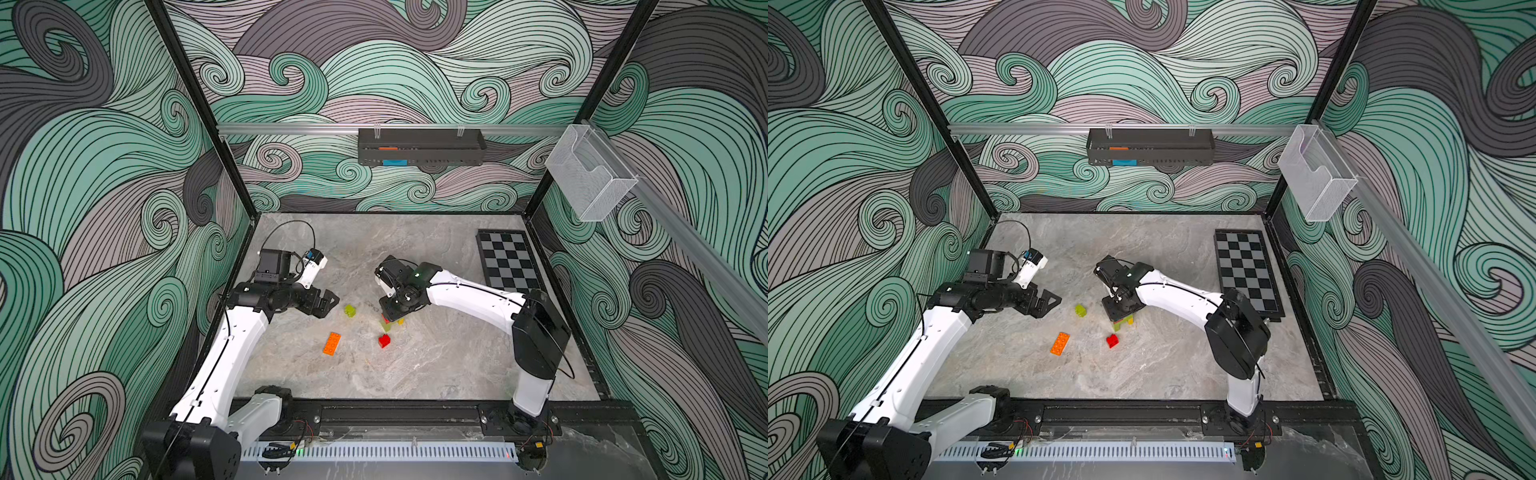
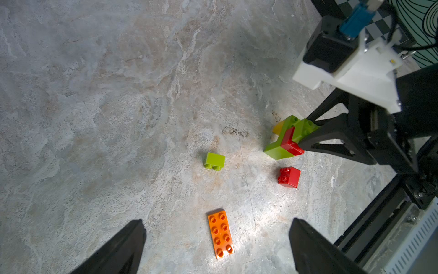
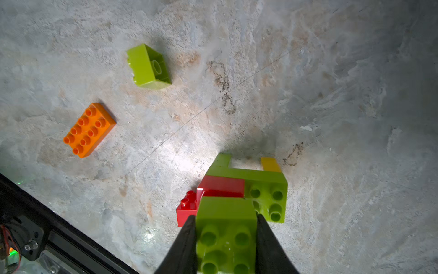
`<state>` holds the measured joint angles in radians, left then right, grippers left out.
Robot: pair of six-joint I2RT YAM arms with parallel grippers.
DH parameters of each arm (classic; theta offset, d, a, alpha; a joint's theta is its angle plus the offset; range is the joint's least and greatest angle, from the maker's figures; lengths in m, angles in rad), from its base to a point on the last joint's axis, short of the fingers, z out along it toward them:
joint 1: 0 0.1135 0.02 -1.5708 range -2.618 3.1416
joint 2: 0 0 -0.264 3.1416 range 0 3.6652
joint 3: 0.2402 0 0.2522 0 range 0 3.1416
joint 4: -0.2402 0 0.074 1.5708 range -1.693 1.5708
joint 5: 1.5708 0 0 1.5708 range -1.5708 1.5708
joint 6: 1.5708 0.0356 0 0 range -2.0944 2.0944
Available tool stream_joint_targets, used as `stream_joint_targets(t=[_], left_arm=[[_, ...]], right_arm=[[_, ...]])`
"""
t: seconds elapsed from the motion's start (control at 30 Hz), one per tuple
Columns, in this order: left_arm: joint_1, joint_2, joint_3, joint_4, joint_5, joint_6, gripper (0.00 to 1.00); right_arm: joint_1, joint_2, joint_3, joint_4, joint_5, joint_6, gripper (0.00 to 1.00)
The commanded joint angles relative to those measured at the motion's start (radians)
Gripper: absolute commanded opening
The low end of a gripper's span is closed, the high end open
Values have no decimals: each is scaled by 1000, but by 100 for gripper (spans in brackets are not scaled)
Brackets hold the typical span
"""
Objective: Assemble a giraffe with lego
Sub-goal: Assemble the lego brick with the lego brick.
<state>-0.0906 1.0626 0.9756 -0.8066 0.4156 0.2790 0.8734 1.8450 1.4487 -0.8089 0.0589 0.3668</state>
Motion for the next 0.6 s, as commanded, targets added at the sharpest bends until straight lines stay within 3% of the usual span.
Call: stream_joint_targets(t=[0.0, 0.17, 0.57], left_arm=[[8, -13, -3, 13, 15, 8, 99], [8, -12, -3, 14, 18, 6, 99], [8, -10, -1, 14, 20, 6, 99]], right_arm=[[20, 33, -66, -107, 81, 24, 21], [73, 81, -18, -93, 100, 97, 21], [92, 142, 56, -168, 165, 92, 21]])
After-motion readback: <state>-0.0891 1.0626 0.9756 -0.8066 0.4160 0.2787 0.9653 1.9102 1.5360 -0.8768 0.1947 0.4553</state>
